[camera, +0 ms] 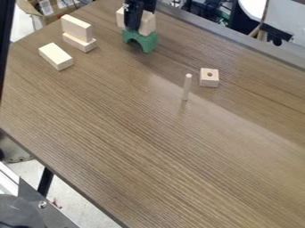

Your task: Take the wood arch and put on top of the green arch

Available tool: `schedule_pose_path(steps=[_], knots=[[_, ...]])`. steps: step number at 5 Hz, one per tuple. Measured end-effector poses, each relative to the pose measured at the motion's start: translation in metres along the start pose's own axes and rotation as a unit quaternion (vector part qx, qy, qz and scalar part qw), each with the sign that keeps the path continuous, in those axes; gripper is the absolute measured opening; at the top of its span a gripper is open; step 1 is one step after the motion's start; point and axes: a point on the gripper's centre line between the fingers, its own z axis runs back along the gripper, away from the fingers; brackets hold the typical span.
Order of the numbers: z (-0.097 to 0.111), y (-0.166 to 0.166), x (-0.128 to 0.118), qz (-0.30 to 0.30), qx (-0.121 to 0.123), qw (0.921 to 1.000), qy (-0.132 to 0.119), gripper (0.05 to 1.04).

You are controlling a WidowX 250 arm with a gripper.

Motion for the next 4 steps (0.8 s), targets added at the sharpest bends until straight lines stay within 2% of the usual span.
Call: schedule_pose_path(steps=[1,3,4], knots=[[-0.0049,-0.0018,-0.0004,0.001,0.006,1.0,0.001,0.621],[-0.0017,-0.0057,0.0005,0.004,0.002,1.0,0.0,0.621],[-0.01,-0.0074,-0.0005,0.005,0.011,0.9999,0.0,0.621]])
